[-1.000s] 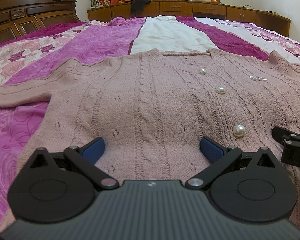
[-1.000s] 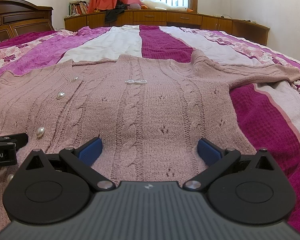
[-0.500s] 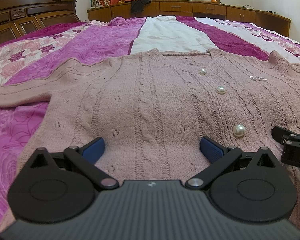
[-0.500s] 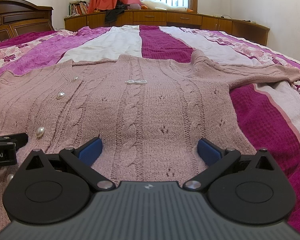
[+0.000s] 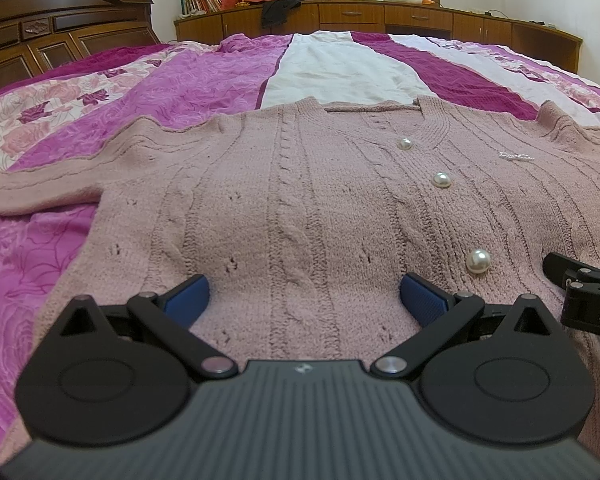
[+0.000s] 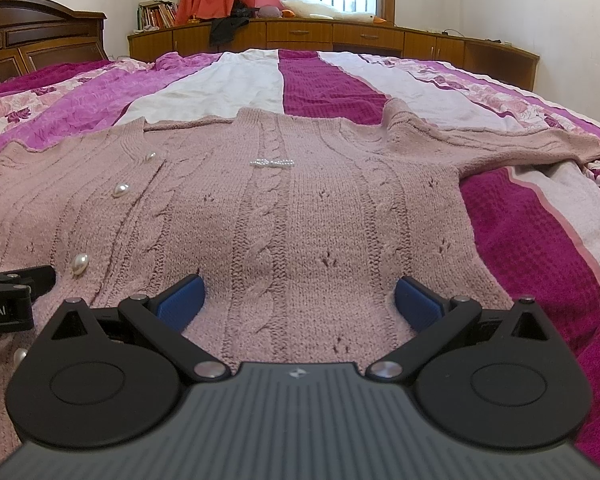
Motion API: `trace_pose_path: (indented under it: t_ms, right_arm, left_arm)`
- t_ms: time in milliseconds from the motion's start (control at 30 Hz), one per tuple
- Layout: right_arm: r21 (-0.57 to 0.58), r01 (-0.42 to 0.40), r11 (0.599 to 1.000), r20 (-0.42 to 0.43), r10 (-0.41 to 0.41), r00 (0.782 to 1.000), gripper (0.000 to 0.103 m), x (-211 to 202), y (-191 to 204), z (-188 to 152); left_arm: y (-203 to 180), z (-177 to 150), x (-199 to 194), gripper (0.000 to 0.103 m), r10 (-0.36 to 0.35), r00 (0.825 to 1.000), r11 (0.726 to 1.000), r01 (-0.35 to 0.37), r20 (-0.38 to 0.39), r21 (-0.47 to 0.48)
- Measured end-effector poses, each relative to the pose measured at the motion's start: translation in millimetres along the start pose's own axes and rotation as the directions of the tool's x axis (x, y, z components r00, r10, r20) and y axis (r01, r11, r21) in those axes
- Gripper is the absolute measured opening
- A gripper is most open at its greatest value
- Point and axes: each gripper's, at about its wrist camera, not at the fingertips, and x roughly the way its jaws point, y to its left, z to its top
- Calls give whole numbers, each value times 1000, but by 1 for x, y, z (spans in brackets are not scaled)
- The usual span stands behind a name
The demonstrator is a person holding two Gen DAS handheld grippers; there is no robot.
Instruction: Fold small clothes
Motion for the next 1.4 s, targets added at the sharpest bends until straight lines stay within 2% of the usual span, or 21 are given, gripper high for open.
trace_pose_path:
  t_ms: [300,500,767,867,1133,1400]
  right_arm:
    - [8,-7,1000,-9,7,1000,103,2,-2,0]
    - [-6,-19,1000,-50,18,999,103,4,-3,7]
    - [9,-103,995,-124,103,987,103,-3,-20,29]
    - [48,-115,992,-117,120,986,103,-11,-33,44]
    - [31,-69,997,-74,71,995,103,-18,-70,86]
    - [41,-19,999,-37,21,999,103,1,-105,114]
  left_arm:
    - [1,-1,2,103,1,1000,1000,-1,-2,0]
    - [3,7,-1,103,-2,1000,1000,2,-23,5]
    - [8,22,-6,103,-16,996,1000,15,-83,-3]
    - [11,30,-10,103,-19,995,1000,18,-95,-12]
    - [12,55,-18,103,-10,996,1000,9,-87,-13]
    - [10,74,-13,103,-3,996,1000,1,-94,-14]
